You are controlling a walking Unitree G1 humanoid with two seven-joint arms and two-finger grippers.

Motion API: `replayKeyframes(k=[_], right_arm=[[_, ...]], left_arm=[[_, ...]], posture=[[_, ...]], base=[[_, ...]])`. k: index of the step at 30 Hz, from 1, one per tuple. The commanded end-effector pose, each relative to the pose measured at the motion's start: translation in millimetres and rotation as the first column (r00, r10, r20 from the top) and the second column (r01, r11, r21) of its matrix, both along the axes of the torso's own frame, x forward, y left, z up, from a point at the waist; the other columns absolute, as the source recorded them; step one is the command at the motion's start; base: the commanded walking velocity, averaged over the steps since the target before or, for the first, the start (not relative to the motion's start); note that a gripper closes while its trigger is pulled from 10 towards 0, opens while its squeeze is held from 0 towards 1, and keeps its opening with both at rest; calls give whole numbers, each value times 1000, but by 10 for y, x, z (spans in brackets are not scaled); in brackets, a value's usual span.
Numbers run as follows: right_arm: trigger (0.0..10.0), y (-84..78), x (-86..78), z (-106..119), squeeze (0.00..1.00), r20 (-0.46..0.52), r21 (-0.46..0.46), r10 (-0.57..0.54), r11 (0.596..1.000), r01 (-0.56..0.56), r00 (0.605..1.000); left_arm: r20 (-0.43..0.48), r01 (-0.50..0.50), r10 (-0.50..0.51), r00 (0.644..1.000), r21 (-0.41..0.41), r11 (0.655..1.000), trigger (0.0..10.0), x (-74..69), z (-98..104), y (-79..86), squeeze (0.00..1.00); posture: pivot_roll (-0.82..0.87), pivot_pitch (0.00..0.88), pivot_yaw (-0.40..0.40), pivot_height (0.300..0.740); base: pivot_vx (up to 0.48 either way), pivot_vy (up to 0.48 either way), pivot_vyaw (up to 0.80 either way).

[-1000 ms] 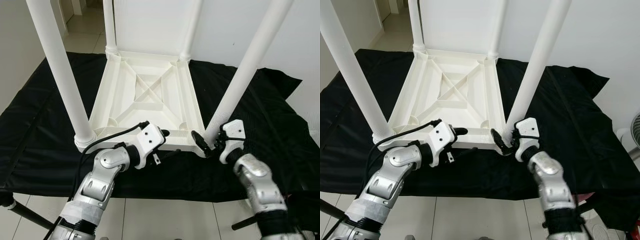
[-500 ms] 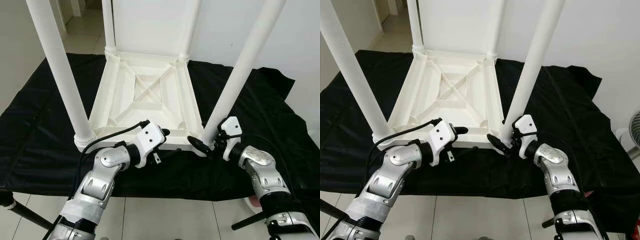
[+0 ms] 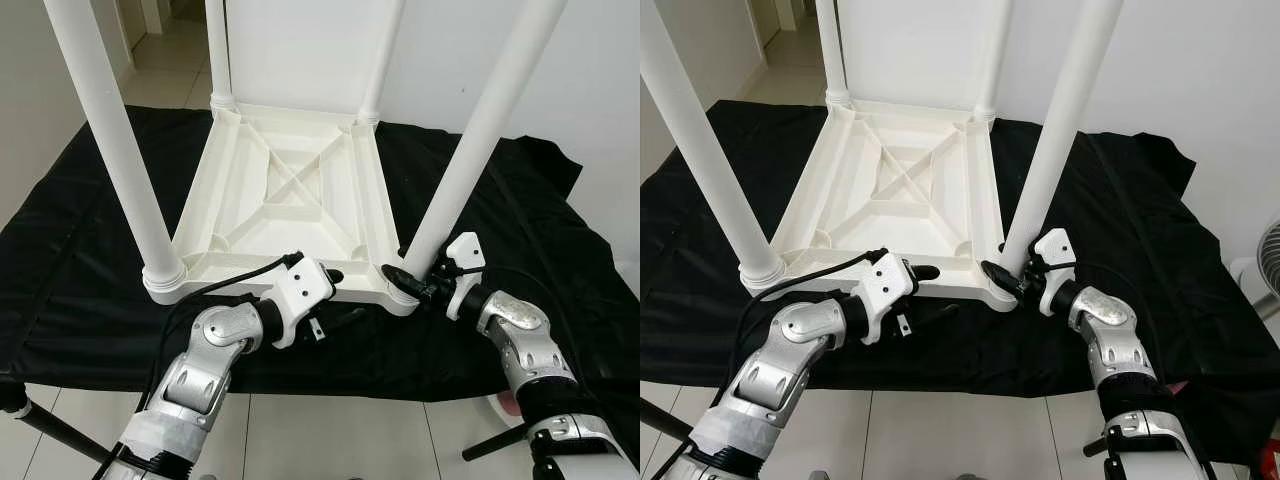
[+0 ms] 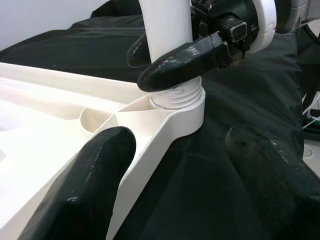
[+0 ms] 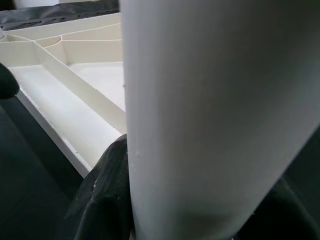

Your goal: Building children table

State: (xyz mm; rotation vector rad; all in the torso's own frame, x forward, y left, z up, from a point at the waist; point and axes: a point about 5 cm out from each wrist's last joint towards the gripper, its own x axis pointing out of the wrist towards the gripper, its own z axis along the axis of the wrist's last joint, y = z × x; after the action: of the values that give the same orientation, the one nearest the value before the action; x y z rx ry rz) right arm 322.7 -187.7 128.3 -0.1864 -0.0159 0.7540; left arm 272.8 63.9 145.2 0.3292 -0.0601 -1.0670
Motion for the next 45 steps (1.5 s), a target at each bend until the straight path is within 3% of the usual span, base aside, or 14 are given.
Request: replayKeyframes(k=[1, 7, 13, 17, 19, 21, 22, 23, 27, 35, 36, 37, 38, 45], right_arm=[[10000, 30, -9, -47, 0, -12, 7, -30, 1000, 30, 999], [10000, 76, -15, -4, 0, 24, 50, -181, 983, 179, 983], [10000, 150, -70, 7, 0, 23, 116, -346, 933, 341, 938], [10000, 199, -116, -22, 0, -12, 148, -494, 859, 490, 870], [10000, 199, -116, -22, 0, -12, 148, -494, 859, 490, 870], [10000, 281, -186, -36, 0, -35, 175, -610, 776, 606, 792], [10000, 281, -186, -36, 0, -35, 175, -610, 776, 606, 792], [10000, 377, -265, -29, 0, -43, 185, -690, 705, 685, 722], [10000, 472, -330, -30, 0, -66, 190, -727, 663, 724, 684], [10000, 477, -324, -11, 0, -74, 184, -717, 673, 716, 693], [10000, 461, -315, -3, 878, -70, 185, -710, 681, 709, 700], [10000, 461, -315, -3, 878, -70, 185, -710, 681, 709, 700], [10000, 455, -306, 4, 1000, -63, 184, -697, 695, 695, 714], [10000, 473, -307, 71, 1000, -40, 188, -600, 781, 596, 799]], left_arm=[[-1, -45, 45, 999, -6, 999, 10000, 8, -15, -9, 0], [-4, -61, 61, 998, -8, 998, 10000, 21, -20, -2, 0], [-7, -68, 68, 998, -12, 998, 10000, 13, -23, -3, 0], [-8, -68, 68, 998, -11, 998, 10000, 14, -30, -5, 0], [-8, -68, 68, 998, -11, 998, 10000, 14, -30, -5, 0], [-9, -69, 69, 998, -14, 998, 10000, 20, -32, -15, 0], [-9, -69, 69, 998, -14, 998, 10000, 20, -32, -15, 0], [-9, -69, 69, 998, -15, 998, 10000, 23, -37, -27, 0], [-8, -68, 67, 998, -18, 998, 10000, 23, -34, -39, 0], [-4, -66, 66, 998, -20, 998, 10000, 39, -25, -48, 0], [-2, -66, 65, 998, -21, 998, 10000, 46, -19, -50, 0], [-2, -66, 65, 998, -21, 998, 10000, 46, -19, -50, 0], [0, -66, 66, 998, -21, 998, 10000, 54, -12, -50, 0], [2, -75, 75, 997, -24, 997, 10000, 72, 2, -31, 0]], posture=[[-11, 11, -76, 740], [-17, 18, -80, 740], [-21, 18, -84, 740], [-26, 15, -86, 740], [-26, 15, -86, 740], [-32, 12, -92, 740], [-32, 12, -92, 740], [-34, 10, -94, 740], [-37, 6, -96, 740], [-42, 2, -95, 740], [-47, 3, -97, 740], [-47, 3, -97, 740], [-49, 7, -99, 740], [-55, 17, -90, 740]], base=[[0, 0, 0], [0, 0, 0], [0, 0, 0], [0, 0, 0], [0, 0, 0], [0, 0, 0], [0, 0, 0], [0, 0, 0], [0, 0, 0], [0, 0, 0], [0, 0, 0], [0, 0, 0], [0, 0, 0], [0, 0, 0]])
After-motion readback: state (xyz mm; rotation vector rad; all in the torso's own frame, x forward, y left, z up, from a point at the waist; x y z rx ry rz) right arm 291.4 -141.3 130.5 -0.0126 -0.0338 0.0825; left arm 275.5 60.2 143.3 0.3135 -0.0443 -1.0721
